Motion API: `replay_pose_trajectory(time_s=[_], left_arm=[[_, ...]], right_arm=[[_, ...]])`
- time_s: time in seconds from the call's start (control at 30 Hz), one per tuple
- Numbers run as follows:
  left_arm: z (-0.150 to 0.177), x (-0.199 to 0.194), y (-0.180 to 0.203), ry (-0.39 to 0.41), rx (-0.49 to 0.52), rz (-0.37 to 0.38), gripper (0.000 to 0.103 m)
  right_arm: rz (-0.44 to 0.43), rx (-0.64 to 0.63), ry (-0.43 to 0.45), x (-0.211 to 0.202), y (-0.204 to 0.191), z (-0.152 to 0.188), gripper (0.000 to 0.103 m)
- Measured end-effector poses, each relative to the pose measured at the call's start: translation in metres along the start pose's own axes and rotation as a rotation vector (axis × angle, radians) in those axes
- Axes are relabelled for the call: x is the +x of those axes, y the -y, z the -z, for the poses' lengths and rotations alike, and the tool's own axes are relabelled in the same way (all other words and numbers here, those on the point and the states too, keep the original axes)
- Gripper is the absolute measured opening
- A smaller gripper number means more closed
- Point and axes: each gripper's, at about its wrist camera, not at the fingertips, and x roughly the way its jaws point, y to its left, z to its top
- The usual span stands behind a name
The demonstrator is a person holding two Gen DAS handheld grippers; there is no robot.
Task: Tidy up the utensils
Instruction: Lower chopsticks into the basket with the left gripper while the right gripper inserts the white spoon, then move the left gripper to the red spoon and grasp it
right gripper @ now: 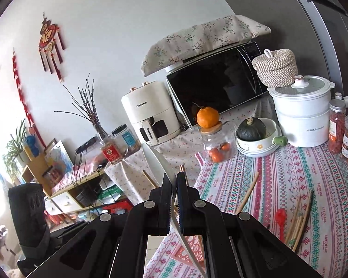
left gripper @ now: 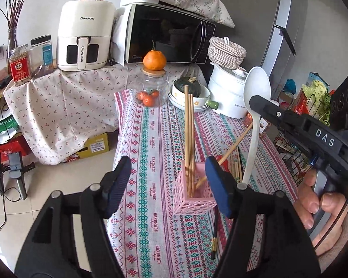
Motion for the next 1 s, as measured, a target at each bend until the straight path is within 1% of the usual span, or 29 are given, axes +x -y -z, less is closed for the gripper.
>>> replay_pose_trajectory(time_s=[0.13, 0.27, 0.37, 0.47, 0.53, 0.57, 0.63, 0.67, 0.7, 0.73, 0.77, 0.83, 0.93, 1.0], left_arm=[[0.009, 0.002, -0.022, -0.050, -0.050, -0.003, 0.067], [0.015, 0.004, -0.033, -0.078, -0.056, -0.011, 0.067], [0.017, 0.006, -0.035, -0.095, -0.063, -0.008, 0.067], [0.017, 0.007, -0.035, -0.112, -0.070, 0.003, 0.072], [0.017, 0.007, -0.033, -0.121, -0.073, 0.009, 0.077], [0.017, 0.008, -0.031, -0.128, -0.073, 0.010, 0.078], [0.018, 0.010, -0.028, -0.141, -0.071, 0.012, 0.082], [0.019, 0.011, -0.026, -0.149, -0.070, 0.013, 0.083], [0.020, 0.013, -0.023, -0.160, -0.067, 0.013, 0.083], [0.021, 0.015, -0.021, -0.171, -0.063, 0.014, 0.084], [0.023, 0.017, -0.018, -0.184, -0.060, 0.014, 0.084], [0.026, 0.022, -0.013, -0.216, -0.053, 0.020, 0.085], [0.035, 0.029, -0.004, -0.270, -0.047, 0.032, 0.086], [0.040, 0.035, 0.004, -0.303, -0.036, 0.034, 0.086]], right_arm=[[0.028, -0.009, 0.007, 0.024, -0.001, 0.015, 0.005], [0.078, -0.067, 0.005, 0.037, -0.002, 0.031, 0.005], [0.104, -0.069, -0.010, 0.041, 0.005, 0.039, 0.005], [0.120, -0.047, -0.023, 0.039, 0.015, 0.043, 0.008], [0.120, -0.035, -0.027, 0.034, 0.018, 0.042, 0.011], [0.122, -0.035, -0.027, 0.030, 0.018, 0.040, 0.015], [0.125, -0.043, -0.026, 0.020, 0.017, 0.034, 0.035], [0.119, -0.047, -0.026, 0.014, 0.016, 0.030, 0.040], [0.119, -0.050, -0.028, 0.008, 0.015, 0.026, 0.048], [0.126, -0.053, -0.033, 0.002, 0.014, 0.022, 0.055], [0.133, -0.054, -0.039, -0.005, 0.015, 0.018, 0.058], [0.148, -0.052, -0.062, -0.018, 0.017, 0.011, 0.075], [0.202, -0.043, -0.109, -0.034, 0.027, 0.006, 0.087], [0.240, -0.031, -0.147, -0.041, 0.037, 0.005, 0.090]])
